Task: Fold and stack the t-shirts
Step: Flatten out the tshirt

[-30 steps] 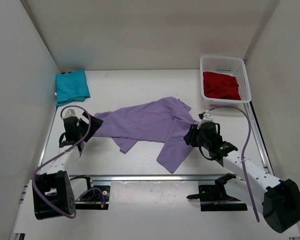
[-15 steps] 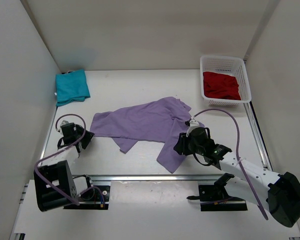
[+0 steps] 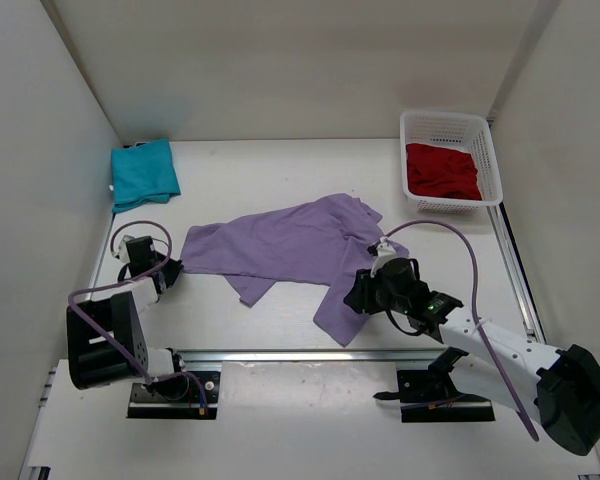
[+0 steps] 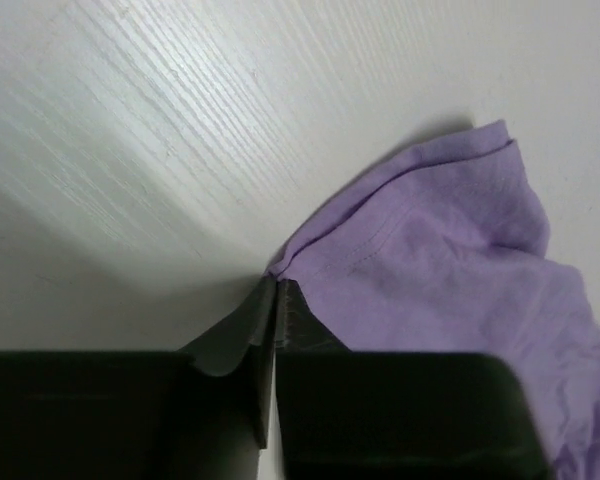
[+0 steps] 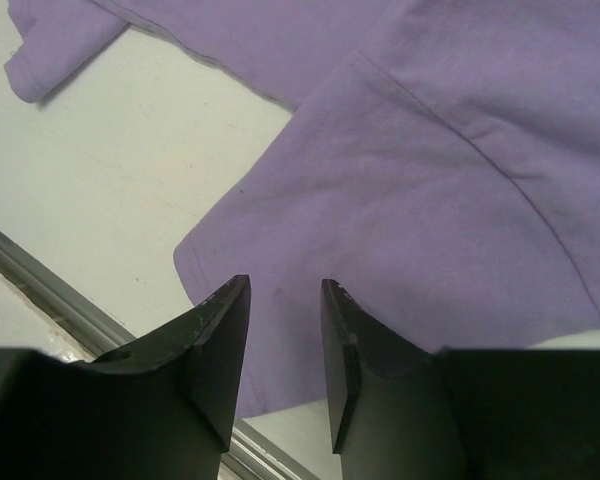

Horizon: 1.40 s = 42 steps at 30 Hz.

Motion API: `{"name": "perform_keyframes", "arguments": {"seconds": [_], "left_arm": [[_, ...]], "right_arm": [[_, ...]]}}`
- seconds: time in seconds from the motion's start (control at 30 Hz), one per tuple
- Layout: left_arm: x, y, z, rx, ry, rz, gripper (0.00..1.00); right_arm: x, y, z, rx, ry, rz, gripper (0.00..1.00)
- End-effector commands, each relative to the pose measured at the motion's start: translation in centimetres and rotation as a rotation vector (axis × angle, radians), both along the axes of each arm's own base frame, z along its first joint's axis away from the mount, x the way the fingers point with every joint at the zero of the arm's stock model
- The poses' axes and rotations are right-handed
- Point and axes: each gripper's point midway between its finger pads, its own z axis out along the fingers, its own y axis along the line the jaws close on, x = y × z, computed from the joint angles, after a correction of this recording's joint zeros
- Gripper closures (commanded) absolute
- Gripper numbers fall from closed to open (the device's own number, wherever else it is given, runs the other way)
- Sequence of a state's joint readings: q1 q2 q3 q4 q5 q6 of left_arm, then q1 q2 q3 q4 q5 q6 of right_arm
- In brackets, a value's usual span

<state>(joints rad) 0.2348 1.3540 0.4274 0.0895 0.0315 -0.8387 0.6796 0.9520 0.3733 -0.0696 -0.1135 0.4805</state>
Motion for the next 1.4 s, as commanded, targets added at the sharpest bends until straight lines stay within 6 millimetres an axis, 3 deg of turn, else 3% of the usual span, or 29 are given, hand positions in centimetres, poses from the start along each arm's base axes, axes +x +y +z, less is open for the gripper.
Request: {"name": "perform_keyframes", "arguments": {"seconds": [0.0, 0.03, 0.17, 0.3, 0.4, 0.43, 0.5, 0.6, 0.67, 0.73, 0.77, 0.8, 0.93, 1.0, 1.03, 1.1, 1.2, 1.23, 1.33, 1.37], "left_arm": [[-0.4, 0.0, -0.5, 0.005, 0.025, 0.013, 0.93], [-0.5, -0.2, -0.5, 0.006, 0.026, 0.01, 1.0], [0.3, -1.7, 1.1, 0.033, -0.027, -0.057, 1.0], [0.2, -4.4, 3.4, 0.069, -0.101, -0.168, 1.0], [-1.4, -7.2, 3.6, 0.075, -0.125, -0.267, 1.0], [-2.1, -7.5, 3.0, 0.081, -0.113, -0.284, 1.0], [-3.2, -8.0, 3.0, 0.078, -0.139, -0.311, 1.0], [-4.4, -8.7, 2.9, 0.093, -0.159, -0.362, 1.0], [-4.9, -9.5, 3.3, 0.085, -0.183, -0.392, 1.0], [-5.2, -9.5, 3.5, 0.093, -0.189, -0.402, 1.0], [-5.5, -9.6, 3.2, 0.088, -0.179, -0.405, 1.0], [-5.4, -9.6, 3.7, 0.098, -0.2, -0.414, 1.0], [-5.0, -9.8, 4.2, 0.103, -0.207, -0.425, 1.0], [-4.2, -9.9, 5.0, 0.076, -0.225, -0.425, 1.0], [-3.5, -9.8, 5.4, 0.063, -0.235, -0.413, 1.0], [-2.8, -9.9, 5.9, 0.052, -0.25, -0.41, 1.0], [-2.2, -10.4, 6.2, 0.053, -0.258, -0.415, 1.0], [-2.2, -10.6, 6.2, 0.043, -0.262, -0.419, 1.0], [-2.7, -11.2, 5.5, 0.036, -0.255, -0.437, 1.0], [-3.1, -11.4, 4.7, 0.036, -0.237, -0.443, 1.0]], "right_arm": [[0.5, -0.4, 0.2, 0.02, -0.021, -0.048, 0.66], [0.5, -0.9, -0.1, 0.009, -0.011, -0.076, 0.64], [1.5, -4.4, -1.3, -0.052, 0.003, -0.242, 0.55], [3.1, -7.4, -0.8, -0.074, -0.01, -0.379, 0.49], [4.0, -9.4, -1.2, -0.102, -0.007, -0.462, 0.49], [4.2, -10.6, -2.0, -0.126, 0.015, -0.508, 0.49], [4.8, -11.3, -2.7, -0.125, 0.04, -0.526, 0.5], [5.7, -11.9, -4.2, -0.115, 0.11, -0.544, 0.61], [7.3, -11.6, -3.9, -0.103, 0.101, -0.545, 0.72], [9.0, -10.6, -3.5, -0.095, 0.108, -0.508, 0.91], [10.0, -10.8, -3.9, -0.111, 0.13, -0.517, 0.94], [12.7, -10.1, -2.6, -0.088, 0.089, -0.517, 1.0], [19.0, -9.9, 0.5, -0.021, 0.031, -0.532, 1.0], [22.4, -9.4, 3.1, 0.002, -0.024, -0.516, 1.0], [22.8, -9.4, 3.0, -0.014, -0.014, -0.511, 1.0], [24.5, -9.0, 5.5, -0.047, -0.043, -0.475, 0.96], [22.3, -9.5, 5.6, -0.119, -0.039, -0.504, 0.65], [21.4, -9.6, 6.8, -0.103, -0.067, -0.508, 0.63], [14.6, -11.1, 1.8, -0.098, 0.012, -0.579, 0.59], [13.8, -11.0, 2.1, -0.075, -0.007, -0.582, 0.59]]}}
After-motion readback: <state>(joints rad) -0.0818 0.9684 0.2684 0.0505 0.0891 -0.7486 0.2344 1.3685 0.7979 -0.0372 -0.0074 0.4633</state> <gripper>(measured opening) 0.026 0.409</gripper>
